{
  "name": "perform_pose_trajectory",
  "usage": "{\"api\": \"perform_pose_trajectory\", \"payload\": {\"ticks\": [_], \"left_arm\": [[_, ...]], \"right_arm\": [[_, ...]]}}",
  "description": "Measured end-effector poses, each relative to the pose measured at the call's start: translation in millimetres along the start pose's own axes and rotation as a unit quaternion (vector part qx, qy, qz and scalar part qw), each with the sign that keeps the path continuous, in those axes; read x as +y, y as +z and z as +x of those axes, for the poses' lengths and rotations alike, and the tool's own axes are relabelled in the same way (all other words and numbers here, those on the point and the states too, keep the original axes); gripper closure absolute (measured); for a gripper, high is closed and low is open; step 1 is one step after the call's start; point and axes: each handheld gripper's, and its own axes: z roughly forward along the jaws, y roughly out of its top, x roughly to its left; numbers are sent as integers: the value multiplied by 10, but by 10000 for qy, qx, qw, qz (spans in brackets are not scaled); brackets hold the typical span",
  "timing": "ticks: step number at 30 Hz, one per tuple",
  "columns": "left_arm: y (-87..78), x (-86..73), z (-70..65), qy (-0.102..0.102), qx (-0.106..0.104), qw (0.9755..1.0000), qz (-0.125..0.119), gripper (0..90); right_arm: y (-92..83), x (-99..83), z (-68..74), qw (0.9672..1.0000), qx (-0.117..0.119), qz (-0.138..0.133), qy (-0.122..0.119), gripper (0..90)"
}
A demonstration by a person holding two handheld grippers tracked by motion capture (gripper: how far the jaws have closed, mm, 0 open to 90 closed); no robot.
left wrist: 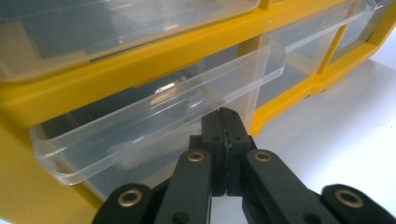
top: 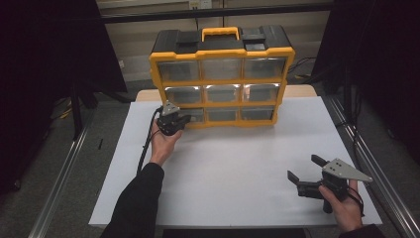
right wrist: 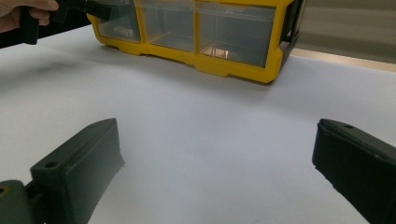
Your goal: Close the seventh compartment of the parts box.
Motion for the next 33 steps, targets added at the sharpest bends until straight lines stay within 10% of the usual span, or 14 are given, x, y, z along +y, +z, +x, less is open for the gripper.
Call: {"api": "perform_pose_trajectory", "payload": {"ticks": [33], "left_arm": [[115, 35, 85, -31, 175, 9998, 64, 900]], "right_arm": [[-8, -14, -27, 10000, 21, 16, 63, 11]]}}
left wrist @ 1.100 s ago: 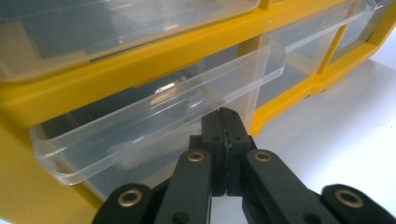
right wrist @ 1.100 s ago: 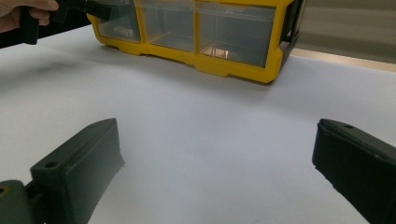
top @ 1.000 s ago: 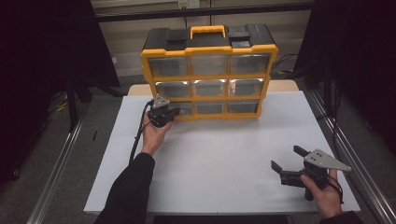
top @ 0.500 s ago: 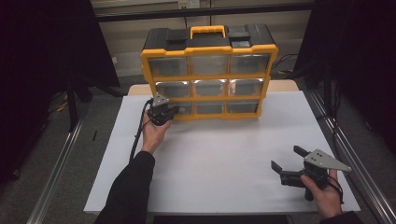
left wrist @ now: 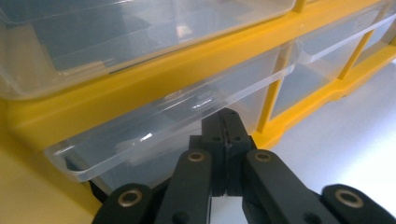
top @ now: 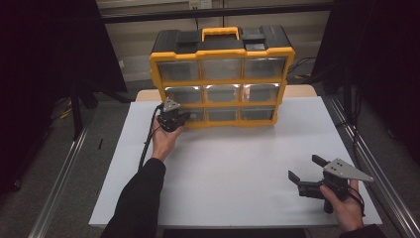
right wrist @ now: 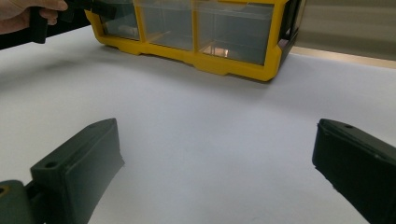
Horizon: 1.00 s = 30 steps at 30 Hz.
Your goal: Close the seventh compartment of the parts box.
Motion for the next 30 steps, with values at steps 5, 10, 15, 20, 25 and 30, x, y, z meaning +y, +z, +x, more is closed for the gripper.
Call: {"api": "perform_pose_trajectory", "payload": {"ticks": [5, 10, 15, 20, 25, 30], "left_arm": [[8, -2, 0, 31, 37, 10000, -28, 900], [21, -15, 10, -146, -37, 9999, -65, 900], [25, -21, -3, -137, -50, 9998, -97, 900], [7, -31, -7, 27, -61, 10000, 41, 833], [-15, -67, 11, 44, -75, 9999, 87, 771], [-77, -64, -3, 36, -130, 9998, 143, 638]], "right_arm": [[9, 3, 10, 10000, 5, 10, -3, 11], [8, 4, 6, 10000, 4, 4, -4, 11], [11, 5, 10, 10000, 26, 4, -46, 11], [8, 6, 19, 10000, 22, 7, -35, 11], [-4, 0, 13, 10000, -6, -4, -14, 11], [-18, 0, 23, 10000, -39, -1, -33, 11]]}}
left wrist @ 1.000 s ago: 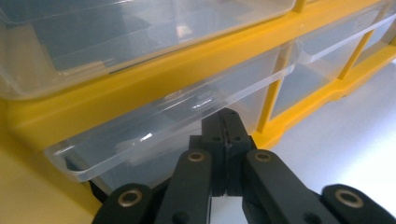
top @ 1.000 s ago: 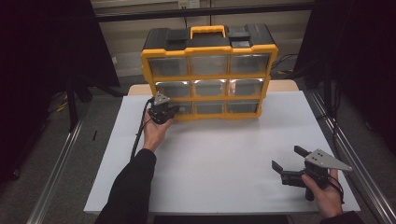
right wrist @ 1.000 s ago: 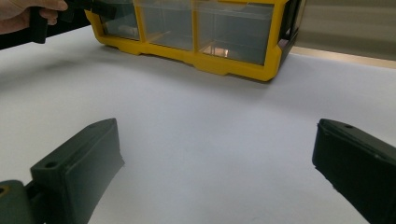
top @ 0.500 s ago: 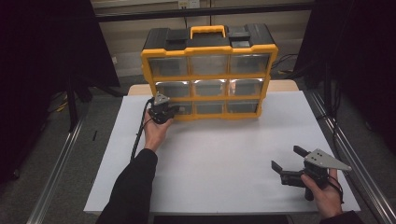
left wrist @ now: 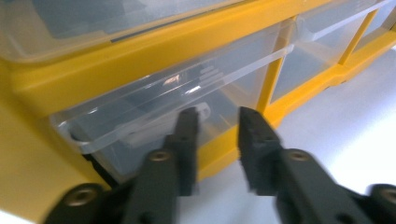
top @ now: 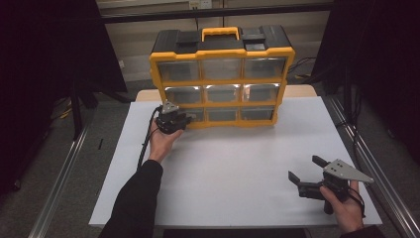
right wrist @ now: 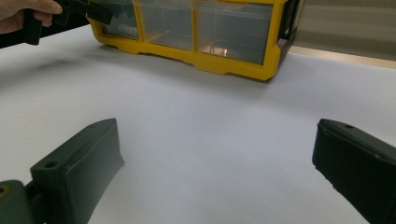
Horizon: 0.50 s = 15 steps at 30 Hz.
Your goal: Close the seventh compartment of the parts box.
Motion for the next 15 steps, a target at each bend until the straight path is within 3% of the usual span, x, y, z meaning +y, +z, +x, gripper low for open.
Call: {"api": "perform_pose_trajectory", "payload": {"ticks": [4, 8, 11, 15], "left_arm": [[-64, -5, -50, 95, 140, 9999, -31, 521], [-104, -33, -84, -32, 187, 9998, -117, 339], [-143, -41, -108, 39, 282, 9996, -85, 232], [-198, -51, -131, -1, 315, 9993, -203, 137]], "right_arm": [[-3, 1, 3, 10000, -9, 0, -16, 11], [2, 3, 9, 10000, -3, 11, -2, 11], [14, 8, 8, 10000, 17, 8, -23, 10], [28, 12, 15, 10000, 42, 8, -50, 11]]}}
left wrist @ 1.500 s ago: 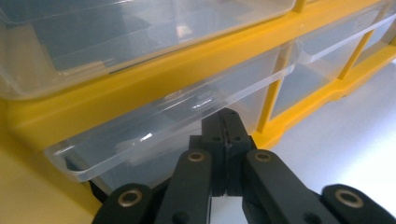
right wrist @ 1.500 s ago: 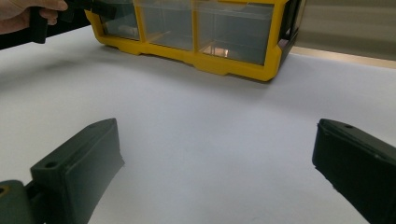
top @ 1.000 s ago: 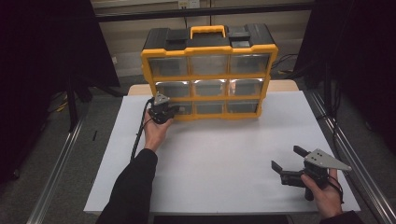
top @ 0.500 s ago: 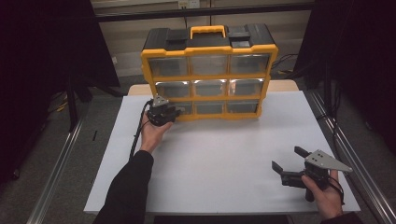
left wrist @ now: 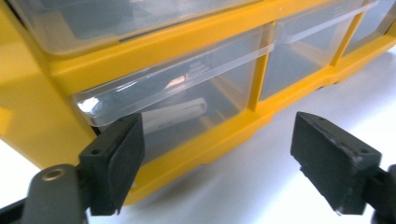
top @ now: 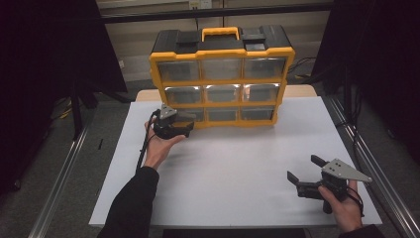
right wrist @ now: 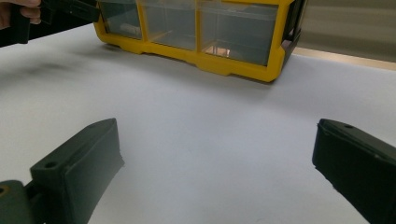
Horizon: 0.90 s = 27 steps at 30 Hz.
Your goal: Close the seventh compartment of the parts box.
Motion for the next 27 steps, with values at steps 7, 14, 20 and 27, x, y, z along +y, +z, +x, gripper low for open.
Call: {"api": "perform_pose_trajectory", "payload": {"ticks": [7, 14, 20, 27], "left_arm": [[-103, -23, -47, -218, -170, 9996, -71, 59], [-173, -119, -79, -525, -339, 9969, -473, 46], [-267, -256, -102, -311, -297, 9980, -470, 44], [-397, -250, -217, -191, -427, 9967, -668, 74]], "right_arm": [[2, 1, -3, 10000, -1, 9, 21, 11], [-6, -2, -4, 10000, -16, 5, 28, 11], [-7, -4, -3, 10000, -31, 12, 26, 11], [-9, -4, 3, 10000, -44, 18, 8, 11]]}}
